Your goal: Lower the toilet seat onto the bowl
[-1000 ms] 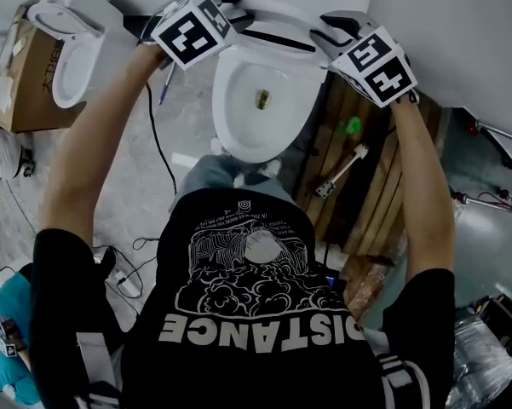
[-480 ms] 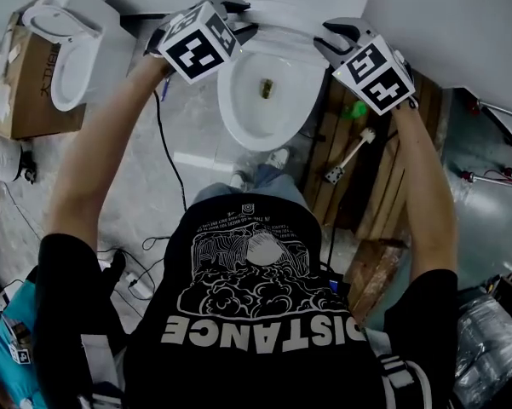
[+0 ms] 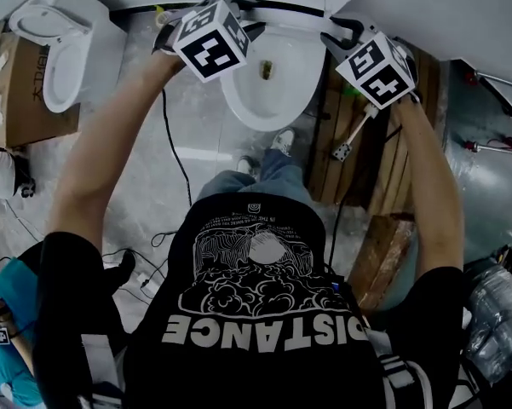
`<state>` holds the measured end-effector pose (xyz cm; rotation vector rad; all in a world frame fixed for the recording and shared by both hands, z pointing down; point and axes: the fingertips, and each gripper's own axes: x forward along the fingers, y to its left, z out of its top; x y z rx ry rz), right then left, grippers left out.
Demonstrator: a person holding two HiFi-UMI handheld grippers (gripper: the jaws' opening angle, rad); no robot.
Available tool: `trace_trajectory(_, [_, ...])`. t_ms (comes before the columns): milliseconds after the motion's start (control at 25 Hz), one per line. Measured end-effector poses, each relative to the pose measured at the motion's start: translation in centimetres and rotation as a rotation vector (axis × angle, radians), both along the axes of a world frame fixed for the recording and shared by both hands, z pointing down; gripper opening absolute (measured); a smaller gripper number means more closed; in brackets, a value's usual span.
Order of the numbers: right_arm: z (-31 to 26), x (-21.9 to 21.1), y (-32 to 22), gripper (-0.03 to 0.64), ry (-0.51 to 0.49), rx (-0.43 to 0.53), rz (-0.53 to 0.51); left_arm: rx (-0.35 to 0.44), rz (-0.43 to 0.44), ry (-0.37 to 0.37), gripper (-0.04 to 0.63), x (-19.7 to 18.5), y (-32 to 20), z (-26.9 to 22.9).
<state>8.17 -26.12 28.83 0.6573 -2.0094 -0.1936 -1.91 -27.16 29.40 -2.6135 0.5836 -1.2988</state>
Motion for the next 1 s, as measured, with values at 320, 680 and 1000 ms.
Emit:
trace_trajectory(320, [2.5, -0.5, 3.6, 0.135, 0.083, 0.035, 0.021, 0.021, 0.05, -0.02, 0.16, -0.4, 3.9, 2.7])
trace_trajectory(680, [5.3, -0.3, 6.5, 0.137, 0.124, 0.036, 0.023, 0.004, 0.084, -0.056, 0.16, -0.1, 6.9, 5.6])
trace_trajectory(1000, [7.5, -0.5, 8.5, 0.144, 0.147, 0.028, 0.005, 0.025, 0.083, -0.084, 0.164, -0.4, 8.8, 7.9])
